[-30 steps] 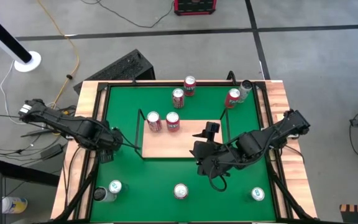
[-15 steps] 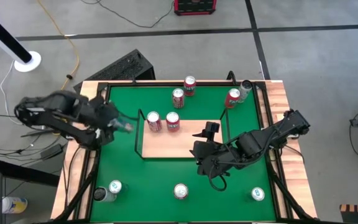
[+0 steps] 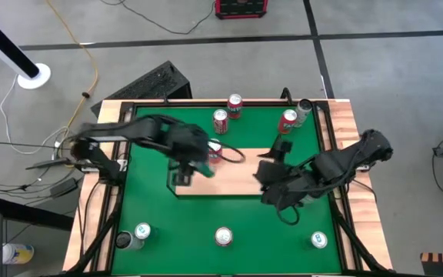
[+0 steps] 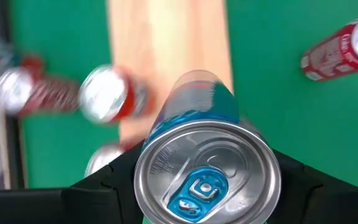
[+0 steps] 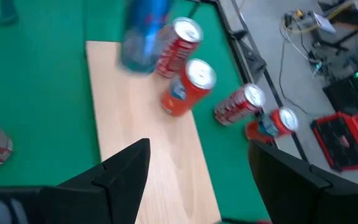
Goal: Place canned beverage on shelf
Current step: Put the top left blue soda can on the shelf
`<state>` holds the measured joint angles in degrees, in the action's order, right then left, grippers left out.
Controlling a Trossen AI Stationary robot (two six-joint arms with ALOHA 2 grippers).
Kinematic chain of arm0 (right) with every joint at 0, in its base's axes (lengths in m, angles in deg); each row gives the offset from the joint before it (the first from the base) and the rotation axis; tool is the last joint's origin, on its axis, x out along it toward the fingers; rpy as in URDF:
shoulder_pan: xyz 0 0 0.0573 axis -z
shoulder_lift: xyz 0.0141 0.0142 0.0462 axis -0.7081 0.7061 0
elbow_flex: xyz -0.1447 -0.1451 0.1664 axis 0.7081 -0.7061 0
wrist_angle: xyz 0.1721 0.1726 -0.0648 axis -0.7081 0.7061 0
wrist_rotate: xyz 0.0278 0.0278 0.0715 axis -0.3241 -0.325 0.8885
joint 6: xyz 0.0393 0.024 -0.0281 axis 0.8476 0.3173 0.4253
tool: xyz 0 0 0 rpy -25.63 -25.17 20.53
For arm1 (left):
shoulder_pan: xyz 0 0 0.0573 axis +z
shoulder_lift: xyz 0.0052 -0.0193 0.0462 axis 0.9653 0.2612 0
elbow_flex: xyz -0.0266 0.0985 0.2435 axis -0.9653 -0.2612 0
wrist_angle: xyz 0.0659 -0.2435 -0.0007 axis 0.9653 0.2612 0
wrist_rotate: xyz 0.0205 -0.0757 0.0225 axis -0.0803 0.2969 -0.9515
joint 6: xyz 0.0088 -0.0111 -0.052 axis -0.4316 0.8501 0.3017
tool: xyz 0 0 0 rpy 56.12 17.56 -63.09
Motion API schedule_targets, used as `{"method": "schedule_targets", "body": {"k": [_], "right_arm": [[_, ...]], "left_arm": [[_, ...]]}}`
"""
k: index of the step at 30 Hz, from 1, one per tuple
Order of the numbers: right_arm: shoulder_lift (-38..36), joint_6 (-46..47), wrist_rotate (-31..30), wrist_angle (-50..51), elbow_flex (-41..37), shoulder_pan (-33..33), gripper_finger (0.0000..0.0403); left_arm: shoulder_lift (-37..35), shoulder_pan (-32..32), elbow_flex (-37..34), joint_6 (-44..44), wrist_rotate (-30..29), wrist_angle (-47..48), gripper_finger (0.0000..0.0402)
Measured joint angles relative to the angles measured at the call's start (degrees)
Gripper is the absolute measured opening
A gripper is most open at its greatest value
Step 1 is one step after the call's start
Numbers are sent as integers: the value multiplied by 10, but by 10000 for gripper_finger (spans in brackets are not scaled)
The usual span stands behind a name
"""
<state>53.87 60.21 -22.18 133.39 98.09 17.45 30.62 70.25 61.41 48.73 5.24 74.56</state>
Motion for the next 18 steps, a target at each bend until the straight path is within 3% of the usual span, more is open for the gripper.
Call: {"method": "schedule_targets", "body": {"k": [7, 18], "right_arm": [[-49, 53, -1, 43, 0, -5, 297], [-65, 51, -24, 49, 0, -28, 297]], "left_arm": [[100, 6, 6, -93, 46, -65, 218], [165, 28, 6, -118, 38, -51, 218]]}}
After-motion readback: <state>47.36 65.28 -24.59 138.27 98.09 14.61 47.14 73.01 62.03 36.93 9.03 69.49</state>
